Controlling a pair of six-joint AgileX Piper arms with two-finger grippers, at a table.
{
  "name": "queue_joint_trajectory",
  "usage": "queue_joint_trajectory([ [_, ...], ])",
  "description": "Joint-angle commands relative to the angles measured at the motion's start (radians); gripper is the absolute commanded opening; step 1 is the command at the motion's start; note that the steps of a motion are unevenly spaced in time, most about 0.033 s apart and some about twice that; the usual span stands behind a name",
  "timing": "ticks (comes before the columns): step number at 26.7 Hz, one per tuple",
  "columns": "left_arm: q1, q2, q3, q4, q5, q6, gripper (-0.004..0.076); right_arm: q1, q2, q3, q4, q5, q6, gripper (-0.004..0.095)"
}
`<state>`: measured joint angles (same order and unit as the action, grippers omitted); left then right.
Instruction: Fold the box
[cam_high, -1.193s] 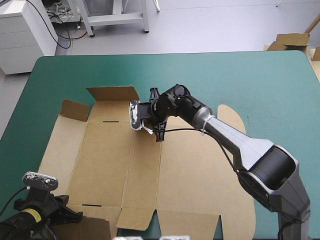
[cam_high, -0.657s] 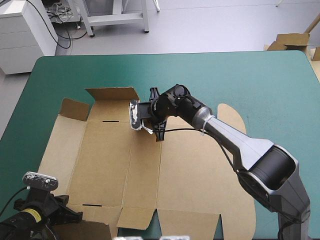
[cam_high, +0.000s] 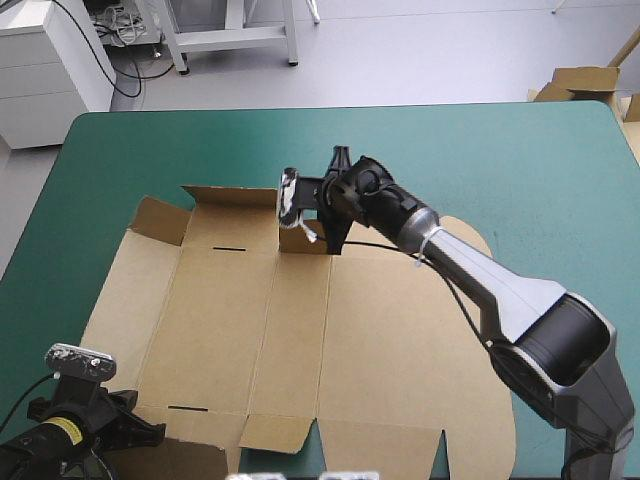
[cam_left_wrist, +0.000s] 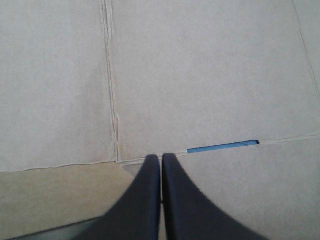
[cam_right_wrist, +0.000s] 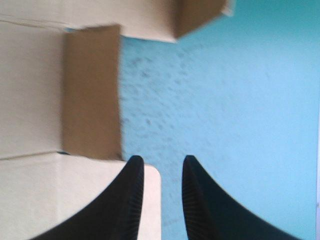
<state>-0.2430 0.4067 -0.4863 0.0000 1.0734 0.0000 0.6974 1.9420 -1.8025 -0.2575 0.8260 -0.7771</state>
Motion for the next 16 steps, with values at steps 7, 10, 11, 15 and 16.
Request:
queue_joint_trajectory([
  [7,0.002,0.012,-0.023,-0.013,-0.047,-0.007,-0.0008,-0.338,-0.175,-0.033,0.016,0.236,0.294,0.0251],
  [10,0.002,0.012,-0.023,-0.013,-0.047,-0.007,-0.0008,-0.470,-0.208,-0.033,0.190,0.346,0.289,0.0251],
  [11,0.002,0.012,-0.023,-0.013,-0.047,-0.007,-0.0008,-0.512,-0.225,-0.023,0.247,0.344,0.294,0.0251],
  [15,0.002,0.012,-0.023,-0.013,-0.047,-0.007,-0.0008,-0.679,-0.355,0.109,0.369,0.344,0.349,0.0252],
  [16,0.002,0.012,-0.023,-0.013,-0.047,-0.007,-0.0008,-0.702,-0.383,0.144,0.367,0.344,0.362,0.0251],
])
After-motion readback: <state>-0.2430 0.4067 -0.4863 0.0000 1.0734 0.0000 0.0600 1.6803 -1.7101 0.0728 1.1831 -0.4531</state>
